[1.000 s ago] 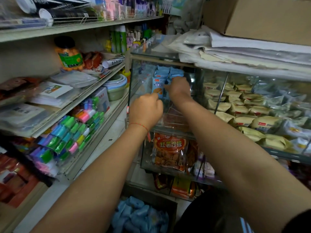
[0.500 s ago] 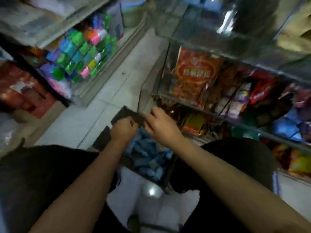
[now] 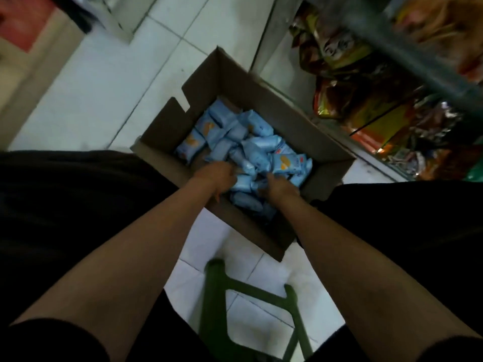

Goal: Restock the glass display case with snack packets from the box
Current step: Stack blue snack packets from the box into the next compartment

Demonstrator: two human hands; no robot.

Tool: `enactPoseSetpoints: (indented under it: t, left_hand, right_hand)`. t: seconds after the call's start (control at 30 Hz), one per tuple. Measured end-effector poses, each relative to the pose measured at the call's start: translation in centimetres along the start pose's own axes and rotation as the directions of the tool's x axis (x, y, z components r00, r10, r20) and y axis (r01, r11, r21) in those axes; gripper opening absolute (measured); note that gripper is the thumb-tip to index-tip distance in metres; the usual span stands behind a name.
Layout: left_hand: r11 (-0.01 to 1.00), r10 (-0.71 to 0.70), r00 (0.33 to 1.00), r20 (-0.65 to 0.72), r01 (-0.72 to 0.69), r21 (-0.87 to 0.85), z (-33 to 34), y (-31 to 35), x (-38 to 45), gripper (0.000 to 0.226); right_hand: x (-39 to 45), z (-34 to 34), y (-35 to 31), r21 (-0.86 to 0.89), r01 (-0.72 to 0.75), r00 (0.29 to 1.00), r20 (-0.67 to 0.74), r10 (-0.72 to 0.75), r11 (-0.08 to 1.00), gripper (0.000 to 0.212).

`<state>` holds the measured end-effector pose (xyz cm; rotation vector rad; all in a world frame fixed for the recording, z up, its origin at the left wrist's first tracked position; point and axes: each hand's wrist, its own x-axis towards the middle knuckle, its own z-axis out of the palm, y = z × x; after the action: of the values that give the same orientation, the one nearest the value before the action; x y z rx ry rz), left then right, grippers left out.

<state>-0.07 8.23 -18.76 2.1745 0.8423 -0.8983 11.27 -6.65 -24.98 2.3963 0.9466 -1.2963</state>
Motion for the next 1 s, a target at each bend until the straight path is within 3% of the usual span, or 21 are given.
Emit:
enactPoseSetpoints:
  t: [0.1,0.2,0.33,0.4,0.47,0.57,0.7,0.8,0.87,0.9,0.93,0.97,1.0]
  left_hand:
    - [1.0,-0.003,0.999,0.047,0.003,-0.004,1.0,-0.3,0.8,0.035]
    - [0.998,0.017,0.999,0.027,-0.015,-0.055,1.0,0.6,1.1,0.03]
    - [0.996,0.029,0.999,0.026,-0.027,-0.08,1.0,1.1,1.1,0.032]
    - [0.996,0.022,1.0,0.022,-0.02,-0.084,1.2,1.1,1.0,0.033]
    - [0.997,0.024,0.999,0.026,-0.022,-0.079,1.5,0.8,1.0,0.032]
    - [0.998,0.04,0.999,0.036,-0.038,-0.04,1.9,0.3,1.3,0.044]
    - [0.988,0.148,0.988,-0.034,-0.149,-0.035,1.7,-0.1,1.9,0.085]
    - [0.951,0.142,0.985,-0.103,-0.164,-0.264,0.1,-0.1,2.4,0.077]
    - [0.922,0.068,0.985,-0.16,-0.123,-0.367,-1.4,-1.1,2.7,0.066]
    - [0.906,0.023,0.982,-0.19,-0.101,-0.411,-1.9,-1.8,2.8,0.065]
    - [0.882,-0.026,0.974,-0.225,-0.083,-0.464,-2.3,-2.6,2.8,0.066]
    - [0.846,-0.087,0.964,-0.251,-0.062,-0.53,-2.5,-3.2,2.7,0.065]
    - [0.803,-0.146,0.949,-0.281,-0.052,-0.594,-2.6,-3.6,2.7,0.062]
  right_hand:
    - [0.9,1.5,0.0,-0.386,-0.013,0.983,-0.176,-0.06,0.922,0.029]
    - [2.0,2.9,0.9,-0.502,0.031,0.947,-0.262,-0.186,0.864,0.012]
    - [1.4,2.4,0.6,-0.602,0.131,0.926,-0.209,-0.314,0.788,0.03]
    - [1.5,2.9,0.4,-0.461,0.208,0.949,-0.119,-0.293,0.862,0.037]
    - [1.5,2.7,0.3,-0.251,0.196,0.975,-0.052,-0.216,0.948,0.045]
    - [1.0,0.8,0.3,0.023,0.256,0.966,-0.047,-0.255,0.966,0.05]
    - [0.2,-4.8,-0.2,0.39,0.309,0.94,0.015,-0.342,0.867,0.054]
    - [0.2,-8.4,-1.4,0.6,0.321,0.925,-0.033,-0.378,0.733,0.049]
    - [0.4,-9.0,-2.6,0.747,0.294,0.95,-0.16,-0.269,0.596,0.032]
    - [1.0,-8.5,-2.8,0.742,0.313,0.949,-0.256,-0.181,0.593,0.025]
    - [1.5,-7.6,-2.7,0.659,0.353,0.923,-0.361,-0.132,0.665,0.019]
    - [2.4,-6.3,-2.5,0.505,0.377,0.89,-0.429,-0.153,0.776,0.016]
    - [3.1,-4.8,-2.2,0.347,0.375,0.885,-0.409,-0.221,0.86,0.022]
